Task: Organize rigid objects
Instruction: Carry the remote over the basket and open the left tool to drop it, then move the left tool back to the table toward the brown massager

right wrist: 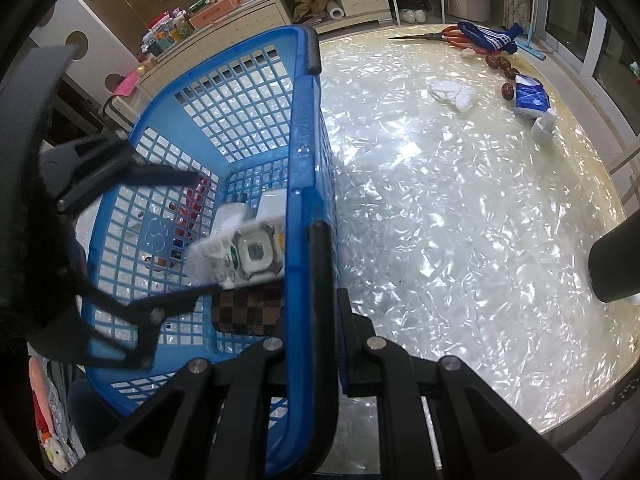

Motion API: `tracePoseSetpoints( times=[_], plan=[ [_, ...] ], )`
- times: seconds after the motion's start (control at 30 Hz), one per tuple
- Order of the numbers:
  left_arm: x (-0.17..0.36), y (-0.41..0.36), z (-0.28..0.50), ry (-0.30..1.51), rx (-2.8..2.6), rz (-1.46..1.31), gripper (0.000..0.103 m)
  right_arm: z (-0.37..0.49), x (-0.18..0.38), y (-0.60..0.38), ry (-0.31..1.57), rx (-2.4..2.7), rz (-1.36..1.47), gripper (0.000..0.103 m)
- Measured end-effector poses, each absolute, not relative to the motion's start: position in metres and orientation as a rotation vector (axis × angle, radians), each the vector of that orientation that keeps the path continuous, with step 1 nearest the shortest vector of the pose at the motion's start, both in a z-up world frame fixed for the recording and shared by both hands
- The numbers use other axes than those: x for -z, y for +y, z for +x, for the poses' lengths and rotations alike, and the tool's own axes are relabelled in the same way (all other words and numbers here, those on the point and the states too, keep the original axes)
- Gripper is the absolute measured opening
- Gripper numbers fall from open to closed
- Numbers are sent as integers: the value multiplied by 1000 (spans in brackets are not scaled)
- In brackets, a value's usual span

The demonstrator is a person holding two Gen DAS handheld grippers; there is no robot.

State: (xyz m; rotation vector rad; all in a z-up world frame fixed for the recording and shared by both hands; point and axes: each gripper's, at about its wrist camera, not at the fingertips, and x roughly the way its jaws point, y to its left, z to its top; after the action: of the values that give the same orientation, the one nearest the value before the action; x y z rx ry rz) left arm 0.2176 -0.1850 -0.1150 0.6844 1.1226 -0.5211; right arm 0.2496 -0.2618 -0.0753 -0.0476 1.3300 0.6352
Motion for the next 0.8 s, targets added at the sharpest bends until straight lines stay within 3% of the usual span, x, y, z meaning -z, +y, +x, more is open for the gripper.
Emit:
tracePoseSetpoints(
  times=[0.17,0.8],
  plan=[
    [96,-176,214,1120,478,688,102,251,76,-263,1332,-634,-44,10],
    [15,-67,157,1120,173,523,103,251,76,-259,1339,-631,-71,10]
  ],
)
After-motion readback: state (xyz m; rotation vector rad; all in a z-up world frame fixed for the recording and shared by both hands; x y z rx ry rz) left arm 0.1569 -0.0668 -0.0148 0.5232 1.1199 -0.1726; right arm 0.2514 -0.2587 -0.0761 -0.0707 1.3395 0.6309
